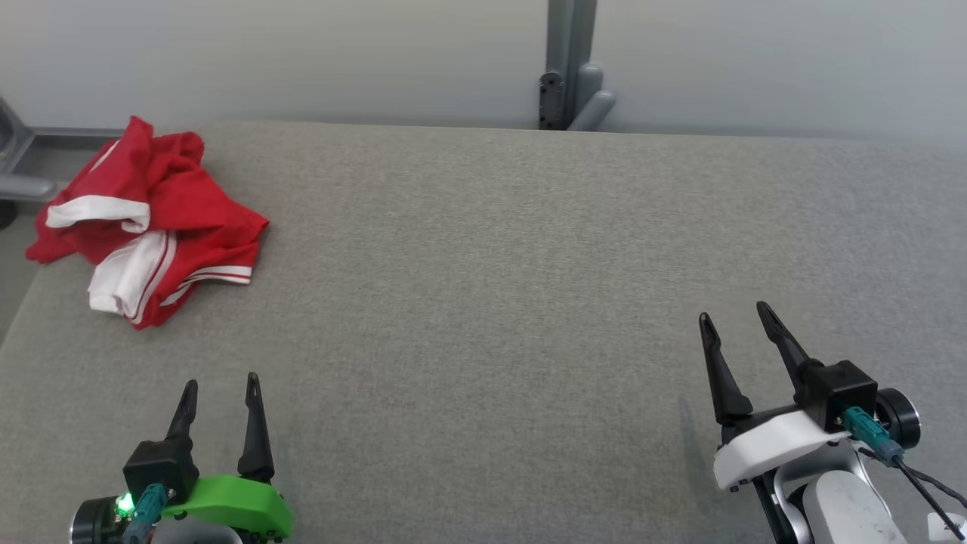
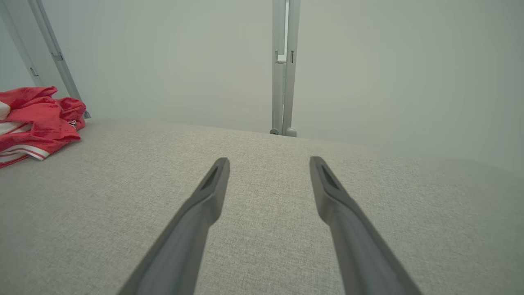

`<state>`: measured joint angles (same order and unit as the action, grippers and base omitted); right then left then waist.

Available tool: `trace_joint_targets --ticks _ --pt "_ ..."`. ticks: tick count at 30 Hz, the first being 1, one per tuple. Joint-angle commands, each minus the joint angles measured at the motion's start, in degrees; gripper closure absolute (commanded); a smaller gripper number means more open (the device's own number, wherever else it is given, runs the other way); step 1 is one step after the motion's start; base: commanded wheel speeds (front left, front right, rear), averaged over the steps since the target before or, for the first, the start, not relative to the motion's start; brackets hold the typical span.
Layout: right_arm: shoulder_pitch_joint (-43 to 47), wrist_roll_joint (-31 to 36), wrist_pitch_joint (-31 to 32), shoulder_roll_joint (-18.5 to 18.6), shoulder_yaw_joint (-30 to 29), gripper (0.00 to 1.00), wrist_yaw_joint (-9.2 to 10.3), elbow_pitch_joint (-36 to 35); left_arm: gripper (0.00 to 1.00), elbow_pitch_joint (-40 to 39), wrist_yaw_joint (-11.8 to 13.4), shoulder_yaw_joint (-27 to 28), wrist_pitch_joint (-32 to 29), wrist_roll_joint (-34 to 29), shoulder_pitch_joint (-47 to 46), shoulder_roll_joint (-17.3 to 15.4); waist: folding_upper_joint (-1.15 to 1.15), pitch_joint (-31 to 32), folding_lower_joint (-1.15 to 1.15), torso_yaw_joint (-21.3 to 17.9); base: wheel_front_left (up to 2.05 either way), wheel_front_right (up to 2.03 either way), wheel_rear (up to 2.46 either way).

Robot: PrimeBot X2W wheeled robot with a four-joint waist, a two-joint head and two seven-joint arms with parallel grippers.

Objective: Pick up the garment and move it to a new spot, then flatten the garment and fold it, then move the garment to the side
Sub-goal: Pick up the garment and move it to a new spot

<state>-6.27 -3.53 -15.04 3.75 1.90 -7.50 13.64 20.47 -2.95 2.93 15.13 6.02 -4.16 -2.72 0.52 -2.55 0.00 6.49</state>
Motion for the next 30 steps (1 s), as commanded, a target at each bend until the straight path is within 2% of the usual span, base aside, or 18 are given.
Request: trace_joint_targets --ticks 1,2,3,9,14,22,30 --pt "-1.17 -0.37 -0.19 0.51 0.82 0.0 0.02 0.6 0.0 0.32 0.46 0.52 0.05 0.69 -0.72 -0.31 -0.52 -1.73 0.0 7.93 0.0 0.0 0.0" --pt "-1.39 -0.83 -0.19 0.59 1.05 0.0 0.02 0.6 0.0 0.48 0.38 0.54 0.05 0.74 -0.86 -0.32 -0.52 -1.88 0.0 9.59 0.0 0.0 0.0" --pt "-1.39 -0.83 -0.19 0.59 1.05 0.0 0.02 0.6 0.0 0.48 0.38 0.54 0.05 0.74 -0.86 -0.32 -0.52 -1.88 0.0 9.59 0.0 0.0 0.0" --pt "-2.65 0.38 -0.19 1.43 2.25 0.0 0.03 1.62 0.0 0.08 1.2 2.55 0.05 1.56 -0.57 -0.32 -0.52 -2.55 0.0 17.81 0.0 0.0 0.0" --pt "-3.84 0.64 -0.19 1.93 4.07 0.0 0.03 2.63 0.0 0.3 1.51 4.33 0.04 1.29 0.51 -0.28 -0.52 -2.97 0.0 21.58 0.0 0.0 0.0" --pt "-5.01 -0.8 -0.19 2.21 6.29 0.0 0.03 4.25 0.0 -0.03 1.66 5.86 0.04 2.25 1.08 -0.25 -0.52 -3.59 0.0 21.0 0.0 0.0 0.0" --pt "-7.74 -0.75 -0.19 4.76 8.36 0.0 0.03 4.06 0.0 2.21 -0.22 7.62 0.04 3.68 -5.08 -0.28 -0.52 -8.54 0.0 15.83 0.0 0.0 0.0"
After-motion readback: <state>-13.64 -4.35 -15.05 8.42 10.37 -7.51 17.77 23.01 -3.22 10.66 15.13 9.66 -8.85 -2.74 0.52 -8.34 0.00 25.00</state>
